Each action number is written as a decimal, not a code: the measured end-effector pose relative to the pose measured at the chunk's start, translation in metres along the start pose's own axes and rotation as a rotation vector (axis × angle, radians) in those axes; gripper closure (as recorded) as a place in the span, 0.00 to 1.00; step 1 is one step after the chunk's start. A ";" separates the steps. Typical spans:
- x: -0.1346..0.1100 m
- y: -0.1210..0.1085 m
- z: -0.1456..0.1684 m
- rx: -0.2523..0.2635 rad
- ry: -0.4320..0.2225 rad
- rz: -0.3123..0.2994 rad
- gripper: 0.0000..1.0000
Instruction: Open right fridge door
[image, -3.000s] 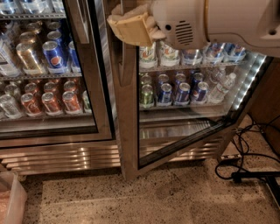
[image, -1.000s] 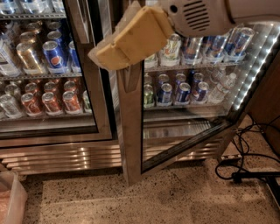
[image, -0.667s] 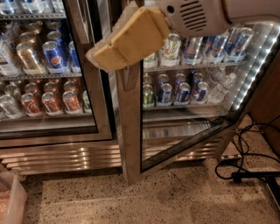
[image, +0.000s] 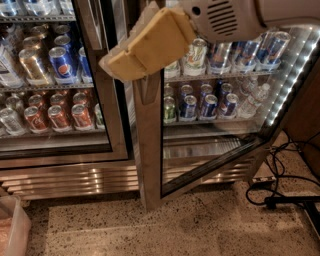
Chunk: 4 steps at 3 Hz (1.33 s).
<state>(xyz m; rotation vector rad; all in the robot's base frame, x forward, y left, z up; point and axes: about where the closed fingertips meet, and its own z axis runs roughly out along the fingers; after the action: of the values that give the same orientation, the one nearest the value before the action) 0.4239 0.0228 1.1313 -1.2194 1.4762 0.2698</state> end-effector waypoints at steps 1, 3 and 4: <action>0.000 0.000 0.000 0.000 0.000 0.000 0.00; 0.000 0.000 0.000 0.000 0.000 0.000 0.00; 0.000 0.000 0.000 0.000 0.000 0.000 0.00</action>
Offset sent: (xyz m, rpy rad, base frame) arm -0.0256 -0.0480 0.0165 -0.0296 0.0493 -0.0743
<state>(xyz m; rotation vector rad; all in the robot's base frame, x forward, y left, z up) 0.4239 0.0228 1.1313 -1.2194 1.4762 0.2698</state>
